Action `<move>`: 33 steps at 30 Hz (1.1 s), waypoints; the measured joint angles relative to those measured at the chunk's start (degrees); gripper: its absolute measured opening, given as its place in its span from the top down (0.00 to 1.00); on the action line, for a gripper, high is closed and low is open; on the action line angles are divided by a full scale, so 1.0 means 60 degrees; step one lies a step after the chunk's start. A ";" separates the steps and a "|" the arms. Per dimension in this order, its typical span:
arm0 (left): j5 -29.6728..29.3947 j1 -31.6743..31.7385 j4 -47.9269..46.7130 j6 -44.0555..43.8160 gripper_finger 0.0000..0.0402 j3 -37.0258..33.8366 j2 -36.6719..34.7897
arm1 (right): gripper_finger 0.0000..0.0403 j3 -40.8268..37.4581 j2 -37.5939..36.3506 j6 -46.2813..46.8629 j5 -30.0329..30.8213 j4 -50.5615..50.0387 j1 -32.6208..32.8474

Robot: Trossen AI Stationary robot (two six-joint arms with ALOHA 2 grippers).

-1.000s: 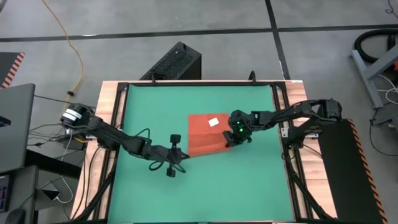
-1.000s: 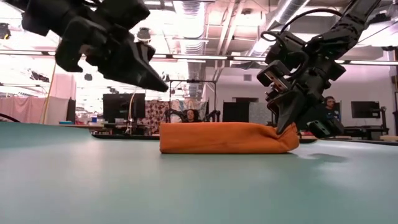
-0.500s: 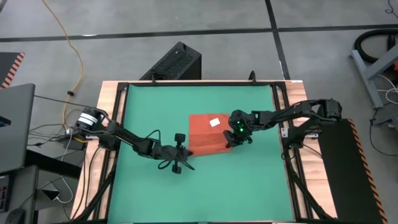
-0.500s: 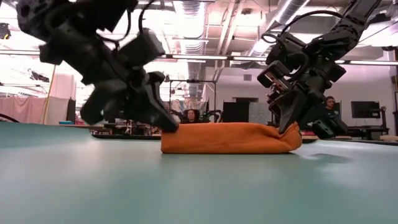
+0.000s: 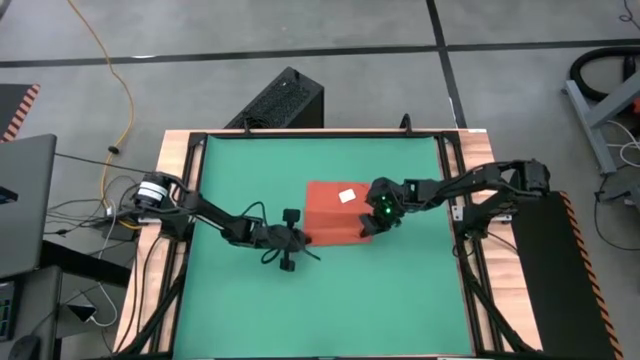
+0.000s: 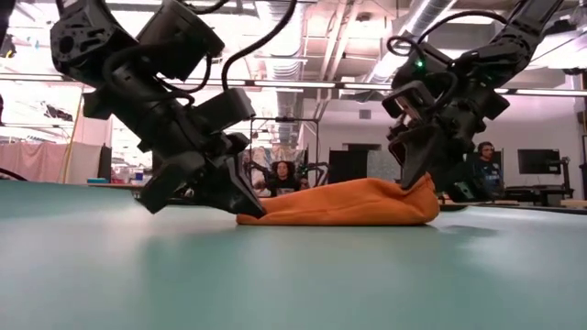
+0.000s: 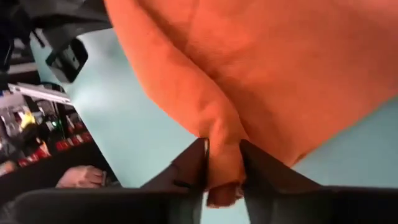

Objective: Roll towel
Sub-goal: Roll the orange microfiber towel

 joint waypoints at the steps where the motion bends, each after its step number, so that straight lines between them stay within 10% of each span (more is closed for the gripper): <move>1: 0.0146 0.0086 -0.0041 -0.0040 1.00 0.0001 -0.0007 | 0.68 0.0000 0.0000 -0.0176 0.0052 0.0035 0.0026; 14: 0.1201 0.0647 -0.0717 -0.0574 1.00 0.0007 -0.0018 | 0.52 0.0004 -0.0741 -0.2034 0.2017 -0.1970 0.0868; 27: 0.1281 0.0689 -0.0581 -0.0505 1.00 0.0000 -0.0018 | 0.54 0.0000 -0.2811 -0.4753 0.9158 -0.2381 0.3724; 33: 0.1231 0.0689 -0.0516 -0.0572 1.00 0.0000 -0.0015 | 0.63 0.0002 -0.1713 -0.5408 0.9251 -0.1440 0.3804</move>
